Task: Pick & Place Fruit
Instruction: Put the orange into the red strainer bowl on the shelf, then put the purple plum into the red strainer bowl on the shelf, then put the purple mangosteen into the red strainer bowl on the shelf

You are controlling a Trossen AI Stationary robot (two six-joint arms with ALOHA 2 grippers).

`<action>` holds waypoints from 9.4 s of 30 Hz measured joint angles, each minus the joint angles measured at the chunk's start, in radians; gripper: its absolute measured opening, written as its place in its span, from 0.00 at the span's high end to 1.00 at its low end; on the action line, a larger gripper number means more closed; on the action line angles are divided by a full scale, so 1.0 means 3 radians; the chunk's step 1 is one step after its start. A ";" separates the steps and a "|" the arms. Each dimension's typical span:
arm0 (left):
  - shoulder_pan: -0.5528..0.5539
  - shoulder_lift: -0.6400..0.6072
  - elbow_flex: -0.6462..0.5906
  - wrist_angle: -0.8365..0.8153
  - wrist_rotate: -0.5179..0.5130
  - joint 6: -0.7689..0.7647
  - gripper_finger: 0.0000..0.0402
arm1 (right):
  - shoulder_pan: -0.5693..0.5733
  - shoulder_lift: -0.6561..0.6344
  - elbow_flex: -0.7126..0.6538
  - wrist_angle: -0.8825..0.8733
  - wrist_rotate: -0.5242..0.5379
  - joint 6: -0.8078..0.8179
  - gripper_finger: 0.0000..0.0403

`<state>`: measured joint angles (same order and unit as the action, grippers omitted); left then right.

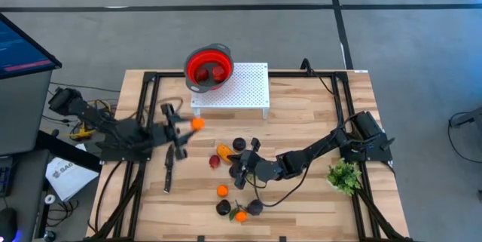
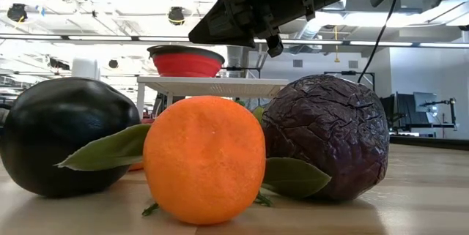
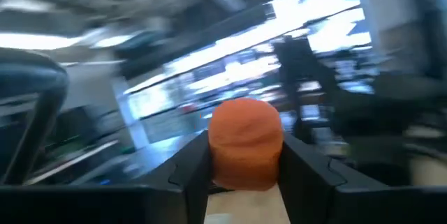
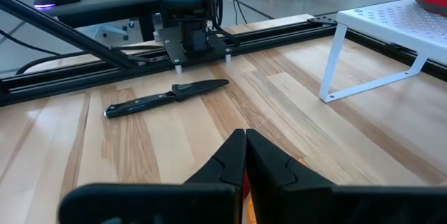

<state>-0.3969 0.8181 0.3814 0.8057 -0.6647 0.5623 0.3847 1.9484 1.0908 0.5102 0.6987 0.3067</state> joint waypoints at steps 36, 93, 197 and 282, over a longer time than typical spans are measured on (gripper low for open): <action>0.3394 0.1837 0.2947 -0.4742 0.1827 -0.1482 0.61 | -0.0005 0.0000 -0.0001 0.0024 0.0000 0.0039 0.99; 0.0183 0.0046 -0.0712 -0.1111 0.2278 -0.2265 0.71 | -0.0767 -0.0013 0.0057 -0.1627 -0.0802 -0.0233 0.29; 0.0193 0.0206 -0.1252 -0.0588 0.1167 -0.2304 0.71 | -0.2546 0.1421 0.4136 -0.2631 -0.2102 -0.0763 0.28; 0.0192 0.0207 -0.1252 -0.0565 0.0993 -0.2326 0.71 | 0.0174 0.0109 0.0879 -0.3766 -0.1775 0.0661 0.36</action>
<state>-0.3393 0.8803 0.0059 0.6361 -0.3668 -0.1356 0.4368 1.9812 1.3546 -0.6197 0.1662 0.5050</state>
